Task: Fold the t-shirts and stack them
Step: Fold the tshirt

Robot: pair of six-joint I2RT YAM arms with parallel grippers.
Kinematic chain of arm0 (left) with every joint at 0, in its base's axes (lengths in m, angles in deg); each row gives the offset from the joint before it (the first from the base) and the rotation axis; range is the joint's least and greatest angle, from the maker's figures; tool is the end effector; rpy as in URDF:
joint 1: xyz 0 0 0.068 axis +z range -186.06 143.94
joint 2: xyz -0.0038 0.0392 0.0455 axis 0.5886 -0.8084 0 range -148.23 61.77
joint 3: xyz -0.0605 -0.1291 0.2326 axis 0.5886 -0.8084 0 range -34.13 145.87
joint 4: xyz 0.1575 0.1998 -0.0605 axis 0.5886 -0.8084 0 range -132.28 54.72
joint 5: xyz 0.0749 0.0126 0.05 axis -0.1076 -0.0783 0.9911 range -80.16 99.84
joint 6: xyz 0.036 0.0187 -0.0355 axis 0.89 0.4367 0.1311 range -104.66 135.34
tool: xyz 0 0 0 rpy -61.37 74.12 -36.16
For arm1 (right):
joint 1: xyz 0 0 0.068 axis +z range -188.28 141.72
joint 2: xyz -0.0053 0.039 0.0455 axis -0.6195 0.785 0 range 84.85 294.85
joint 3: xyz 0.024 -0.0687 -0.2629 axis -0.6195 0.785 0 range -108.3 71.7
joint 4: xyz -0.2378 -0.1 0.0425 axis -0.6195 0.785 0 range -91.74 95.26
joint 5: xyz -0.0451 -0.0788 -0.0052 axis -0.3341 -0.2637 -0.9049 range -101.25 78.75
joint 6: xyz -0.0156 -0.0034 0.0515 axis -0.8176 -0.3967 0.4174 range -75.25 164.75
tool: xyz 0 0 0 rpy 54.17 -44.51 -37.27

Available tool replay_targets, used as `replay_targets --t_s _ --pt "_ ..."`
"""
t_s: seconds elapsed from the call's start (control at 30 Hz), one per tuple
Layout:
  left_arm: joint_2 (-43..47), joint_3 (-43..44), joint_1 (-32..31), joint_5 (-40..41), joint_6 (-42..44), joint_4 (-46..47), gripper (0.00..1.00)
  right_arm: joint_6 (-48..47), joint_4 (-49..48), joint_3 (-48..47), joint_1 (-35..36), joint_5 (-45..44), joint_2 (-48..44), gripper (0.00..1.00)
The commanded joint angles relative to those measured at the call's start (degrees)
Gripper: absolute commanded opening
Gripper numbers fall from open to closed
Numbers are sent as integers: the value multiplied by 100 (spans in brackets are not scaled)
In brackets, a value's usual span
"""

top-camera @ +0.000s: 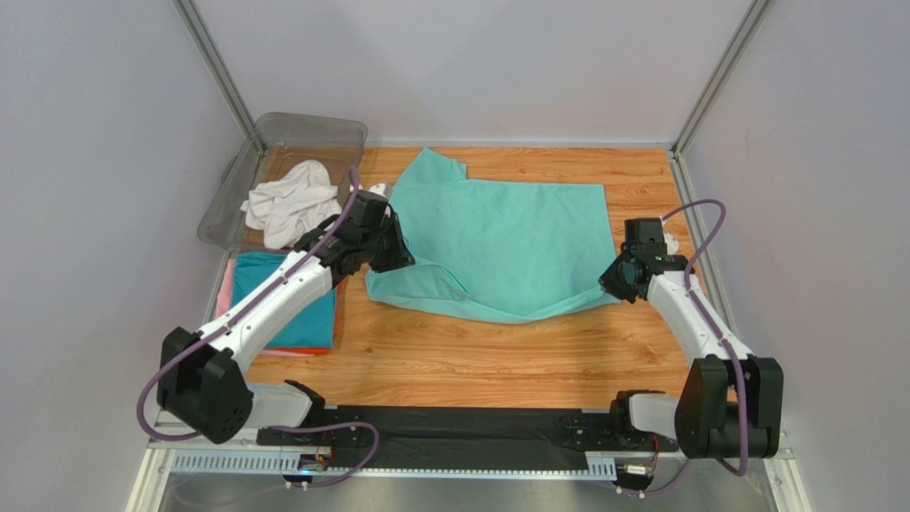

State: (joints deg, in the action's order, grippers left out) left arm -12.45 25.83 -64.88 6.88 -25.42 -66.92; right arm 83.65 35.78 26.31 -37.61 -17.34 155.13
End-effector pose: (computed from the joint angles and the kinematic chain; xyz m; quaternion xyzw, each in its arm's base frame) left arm 0.2416 -0.1349 0.2867 -0.0867 0.9225 -0.2338 0.2946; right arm 0.2292 -0.0010 0.2163 0.3295 0.9122 0.0321 0.2415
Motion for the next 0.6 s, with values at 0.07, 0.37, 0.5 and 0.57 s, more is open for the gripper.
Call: replay_targets --t_s 0.07,0.37,0.5,0.57 --pt "-488 463 315 -205 375 368 0 -101 -359 -664 -14 -138 433 0" --pt "-1349 1087 710 -398 568 544 0 -145 -403 -1279 -234 -244 1101 1" --pt "-1648 1376 790 -363 630 632 0 -137 -421 -1437 -278 -226 1339 2" --pt "-1824 1465 842 -337 639 632 0 -154 -438 -1499 -304 -200 1479 2"
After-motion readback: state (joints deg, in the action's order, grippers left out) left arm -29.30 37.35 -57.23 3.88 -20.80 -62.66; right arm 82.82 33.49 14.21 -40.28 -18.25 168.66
